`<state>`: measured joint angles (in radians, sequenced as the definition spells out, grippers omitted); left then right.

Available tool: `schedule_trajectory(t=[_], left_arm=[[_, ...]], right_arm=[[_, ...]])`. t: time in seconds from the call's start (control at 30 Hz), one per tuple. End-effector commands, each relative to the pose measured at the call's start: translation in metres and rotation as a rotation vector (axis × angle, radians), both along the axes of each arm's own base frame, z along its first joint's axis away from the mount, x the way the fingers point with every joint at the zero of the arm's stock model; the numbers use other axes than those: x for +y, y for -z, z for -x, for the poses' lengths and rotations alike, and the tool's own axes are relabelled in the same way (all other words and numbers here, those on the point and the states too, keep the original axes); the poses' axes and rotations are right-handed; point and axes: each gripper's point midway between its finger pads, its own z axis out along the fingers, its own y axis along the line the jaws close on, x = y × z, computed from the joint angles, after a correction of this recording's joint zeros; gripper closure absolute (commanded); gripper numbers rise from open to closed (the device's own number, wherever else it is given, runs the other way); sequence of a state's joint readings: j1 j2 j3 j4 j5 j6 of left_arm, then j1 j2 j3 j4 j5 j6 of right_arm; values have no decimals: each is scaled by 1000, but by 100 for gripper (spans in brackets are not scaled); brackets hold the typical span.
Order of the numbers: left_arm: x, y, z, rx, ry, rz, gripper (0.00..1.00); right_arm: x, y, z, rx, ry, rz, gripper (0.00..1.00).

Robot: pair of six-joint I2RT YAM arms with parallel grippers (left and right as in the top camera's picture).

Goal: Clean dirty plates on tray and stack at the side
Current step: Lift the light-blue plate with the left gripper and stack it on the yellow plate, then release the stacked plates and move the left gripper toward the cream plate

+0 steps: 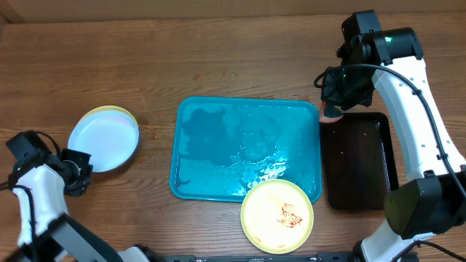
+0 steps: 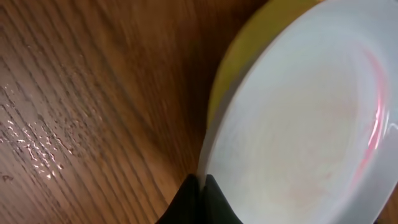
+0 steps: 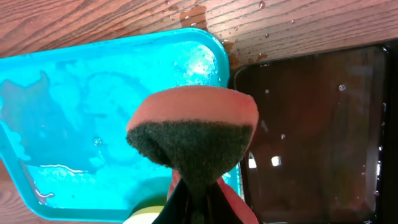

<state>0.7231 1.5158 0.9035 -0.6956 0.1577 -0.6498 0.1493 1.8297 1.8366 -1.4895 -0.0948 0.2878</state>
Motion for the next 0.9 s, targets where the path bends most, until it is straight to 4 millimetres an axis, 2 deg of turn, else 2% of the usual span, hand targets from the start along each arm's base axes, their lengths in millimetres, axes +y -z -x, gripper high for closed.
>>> schedule_trajectory(t=[0.0, 0.17, 0.4, 0.43, 0.47, 0.6, 0.63, 0.77, 0.87], left_arm=[[3, 17, -2, 31, -25, 46, 96], [12, 25, -11, 53, -18, 61, 96], [25, 4, -29, 14, 2, 22, 96], [24, 1, -31, 15, 21, 17, 94], [24, -1, -33, 13, 40, 12, 88], [14, -6, -42, 18, 137, -5, 59], [11, -7, -44, 18, 158, -8, 56], [-7, -12, -57, 19, 260, -21, 55], [-28, -22, -72, 17, 392, -40, 57]], right_arm=[[0, -8, -3, -24, 3, -15, 96], [0, -7, -1, -17, 3, -14, 96], [0, -7, 0, -15, 4, -14, 96], [0, -7, -1, -17, 4, -14, 96], [0, -7, -1, -18, 4, -14, 96], [0, -7, -1, -18, 4, -14, 96], [0, -7, -1, -18, 4, -14, 96], [0, -7, -1, -18, 4, -14, 96], [0, -7, -1, -18, 4, -14, 96]])
